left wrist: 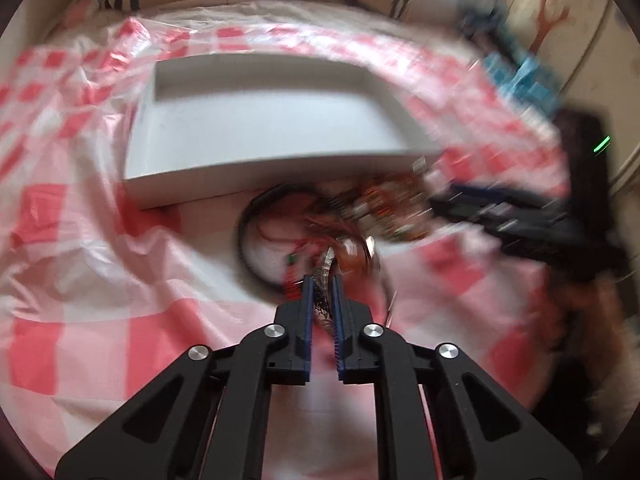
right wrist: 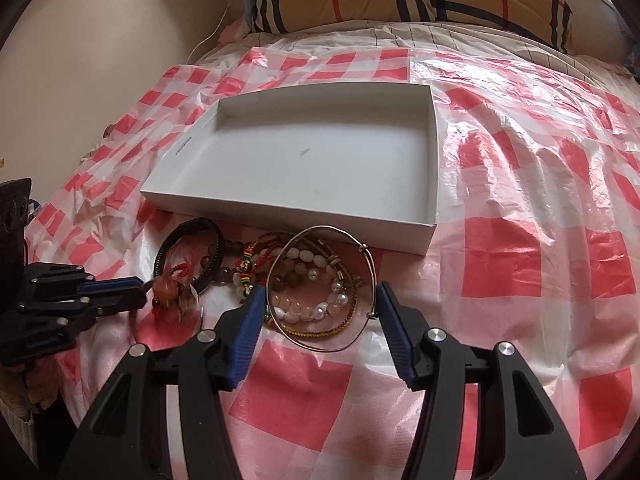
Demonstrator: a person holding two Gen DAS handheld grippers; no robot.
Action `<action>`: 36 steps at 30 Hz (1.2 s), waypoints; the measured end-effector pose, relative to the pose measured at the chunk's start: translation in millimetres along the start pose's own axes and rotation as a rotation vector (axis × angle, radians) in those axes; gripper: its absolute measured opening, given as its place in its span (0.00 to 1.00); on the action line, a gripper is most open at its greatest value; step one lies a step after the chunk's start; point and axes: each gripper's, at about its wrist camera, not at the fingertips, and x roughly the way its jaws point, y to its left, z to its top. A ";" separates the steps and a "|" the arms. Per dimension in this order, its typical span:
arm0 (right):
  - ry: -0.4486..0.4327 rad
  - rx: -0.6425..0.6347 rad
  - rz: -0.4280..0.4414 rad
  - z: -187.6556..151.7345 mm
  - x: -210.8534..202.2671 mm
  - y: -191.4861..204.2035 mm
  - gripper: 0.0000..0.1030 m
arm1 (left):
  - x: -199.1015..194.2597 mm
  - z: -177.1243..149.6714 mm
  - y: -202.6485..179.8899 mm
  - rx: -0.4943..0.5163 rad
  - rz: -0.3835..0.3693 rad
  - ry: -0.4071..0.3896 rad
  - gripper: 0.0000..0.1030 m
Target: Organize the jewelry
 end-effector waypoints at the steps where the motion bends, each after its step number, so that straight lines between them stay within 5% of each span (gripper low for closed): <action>1: -0.001 0.001 -0.002 0.3 -0.4 -0.6 0.54 | -9.2 2.0 -0.8 -0.001 -0.051 -0.039 0.01; 3: -0.001 0.003 -0.003 0.3 -0.5 -1.1 0.54 | -19.8 5.3 1.6 -0.017 -0.105 -0.082 0.00; 6: 0.004 0.004 -0.007 0.2 -0.6 -2.0 0.54 | -7.1 3.7 16.5 -0.058 -0.026 -0.029 0.00; 10: 0.004 0.007 -0.013 0.2 -2.1 -2.4 0.54 | 2.2 1.9 9.0 -0.010 -0.010 0.013 0.01; 13: 0.003 0.011 -0.013 1.0 -2.9 -3.6 0.54 | 10.7 -3.2 -3.4 0.061 0.009 0.060 0.12; 15: 0.003 0.015 -0.013 1.3 -3.4 -4.9 0.54 | 15.2 -10.3 -11.0 0.116 0.053 0.087 0.31; 18: 0.011 0.018 -0.013 0.7 -3.1 -6.8 0.54 | 20.0 -16.4 -24.3 0.191 0.087 0.111 0.40; 21: 0.056 0.016 -0.016 -3.8 -0.9 -8.0 0.65 | 23.9 -19.7 -28.5 0.228 0.130 0.126 0.44; 25: 0.020 0.026 0.044 -11.7 -26.8 -1.6 0.66 | 24.8 -18.8 -25.8 0.221 0.144 0.131 0.44; 29: 0.093 -0.054 0.110 -29.2 -20.2 26.5 0.65 | 25.3 -19.4 -26.6 0.235 0.154 0.136 0.43; 30: 0.120 -0.094 0.091 -32.6 -13.6 35.6 0.63 | 24.9 -19.6 -27.1 0.239 0.151 0.138 0.43; 32: 0.167 -0.157 0.047 -37.5 0.0 49.1 0.42 | 25.0 -21.5 -28.3 0.240 0.141 0.141 0.42; 33: 0.171 -0.187 0.032 -38.9 3.0 54.2 0.39 | 25.4 -22.1 -28.9 0.242 0.140 0.146 0.29; 35: 0.160 -0.203 0.059 -38.4 1.1 58.9 0.08 | 28.0 -23.9 -30.3 0.252 0.140 0.159 0.12; 36: 0.151 -0.189 0.079 -37.3 -1.0 57.3 0.08 | 28.0 -24.3 -29.9 0.252 0.144 0.161 0.08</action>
